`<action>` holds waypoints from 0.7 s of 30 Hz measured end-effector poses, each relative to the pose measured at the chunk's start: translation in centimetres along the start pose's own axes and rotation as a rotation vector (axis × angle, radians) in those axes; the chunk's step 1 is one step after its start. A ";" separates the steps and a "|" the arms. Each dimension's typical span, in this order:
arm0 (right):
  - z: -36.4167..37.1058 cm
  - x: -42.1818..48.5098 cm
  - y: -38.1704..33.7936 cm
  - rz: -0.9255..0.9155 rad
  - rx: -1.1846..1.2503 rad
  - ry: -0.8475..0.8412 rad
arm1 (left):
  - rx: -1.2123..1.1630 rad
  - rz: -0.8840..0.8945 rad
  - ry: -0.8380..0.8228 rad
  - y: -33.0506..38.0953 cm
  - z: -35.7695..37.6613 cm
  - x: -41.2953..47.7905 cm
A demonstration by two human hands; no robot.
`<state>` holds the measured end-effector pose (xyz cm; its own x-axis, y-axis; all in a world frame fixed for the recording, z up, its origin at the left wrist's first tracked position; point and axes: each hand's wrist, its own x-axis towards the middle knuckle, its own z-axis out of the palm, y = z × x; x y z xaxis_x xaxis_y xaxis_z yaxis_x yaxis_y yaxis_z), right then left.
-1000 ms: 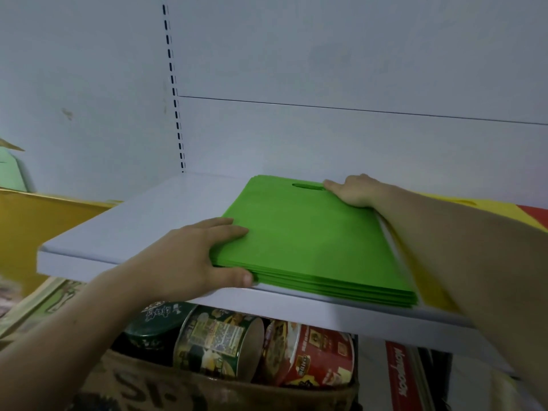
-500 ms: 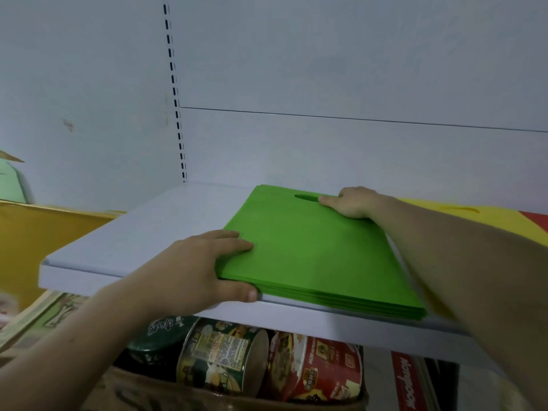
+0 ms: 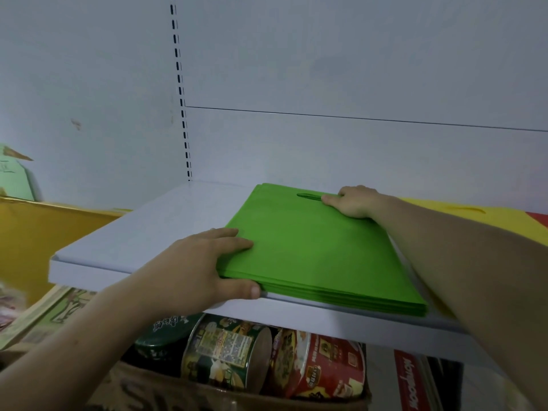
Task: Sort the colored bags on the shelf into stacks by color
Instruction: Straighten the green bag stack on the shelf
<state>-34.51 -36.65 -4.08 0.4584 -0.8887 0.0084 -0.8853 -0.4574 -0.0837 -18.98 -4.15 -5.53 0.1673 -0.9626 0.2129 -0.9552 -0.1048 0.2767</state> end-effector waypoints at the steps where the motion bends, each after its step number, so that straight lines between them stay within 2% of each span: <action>1: 0.0 0.0 0.0 0.002 -0.005 -0.006 | -0.008 -0.004 0.002 0.0 0.0 0.0; 8: -0.2 -0.7 -0.4 -0.004 0.072 0.007 | -0.005 0.003 -0.003 -0.3 0.1 0.0; 16: -0.2 -1.4 -0.9 -0.025 0.054 -0.003 | -0.026 0.009 -0.018 -0.3 -0.3 -0.1; 21: -0.7 -2.0 -1.0 -0.007 0.070 0.013 | -0.249 -0.039 0.037 -0.6 -1.3 1.1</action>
<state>-34.56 -34.43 -3.34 0.4628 -0.8862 0.0223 -0.8744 -0.4605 -0.1532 -17.93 -4.85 -4.20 0.2160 -0.9489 0.2302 -0.8592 -0.0727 0.5065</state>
